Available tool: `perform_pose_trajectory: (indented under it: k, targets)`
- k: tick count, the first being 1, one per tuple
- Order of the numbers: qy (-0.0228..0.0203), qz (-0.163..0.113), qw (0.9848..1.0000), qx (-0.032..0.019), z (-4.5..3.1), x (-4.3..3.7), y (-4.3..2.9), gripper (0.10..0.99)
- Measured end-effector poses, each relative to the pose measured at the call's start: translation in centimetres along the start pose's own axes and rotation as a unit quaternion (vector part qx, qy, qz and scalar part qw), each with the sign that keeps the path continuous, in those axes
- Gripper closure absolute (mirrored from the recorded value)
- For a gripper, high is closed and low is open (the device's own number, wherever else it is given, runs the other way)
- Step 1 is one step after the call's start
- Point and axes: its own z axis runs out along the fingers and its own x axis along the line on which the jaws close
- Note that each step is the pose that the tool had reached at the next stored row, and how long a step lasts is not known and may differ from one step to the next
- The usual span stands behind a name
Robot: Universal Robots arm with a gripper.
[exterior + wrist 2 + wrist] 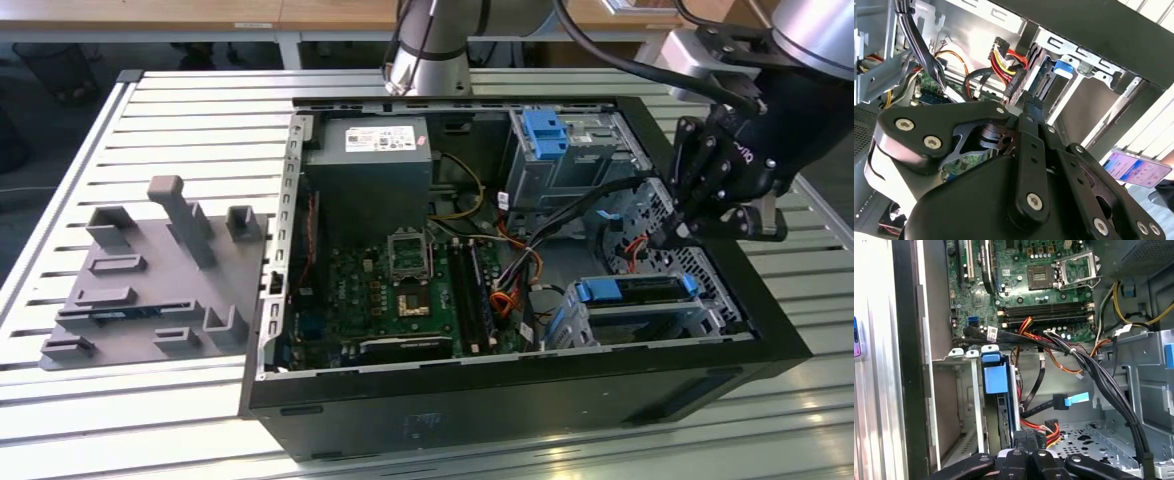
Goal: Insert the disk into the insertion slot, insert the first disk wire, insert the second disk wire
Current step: 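Insert the first disk wire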
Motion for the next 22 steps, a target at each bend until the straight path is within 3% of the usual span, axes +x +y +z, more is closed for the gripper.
perform_pose_trajectory:
  k: [6, 11, 12, 17, 18, 22]
  targets:
    - [-0.0001, 0.002, 1.0000, 0.0000, 0.14, -0.69, -0.14, 0.980]
    - [-0.0007, 0.021, 0.9998, 0.0000, 0.18, -0.91, -0.20, 0.973]
    - [-0.0009, 0.025, 0.9997, 0.0000, 0.21, -0.96, -0.20, 0.914]
    - [-0.0015, 0.039, 0.9993, 0.0000, 0.41, -1.11, -0.21, 0.898]
    - [-0.0015, 0.039, 0.9992, 0.0000, 0.45, -1.11, -0.21, 0.839]
    - [-0.0017, 0.042, 0.9991, 0.0000, 0.65, -1.11, -0.24, 0.839]
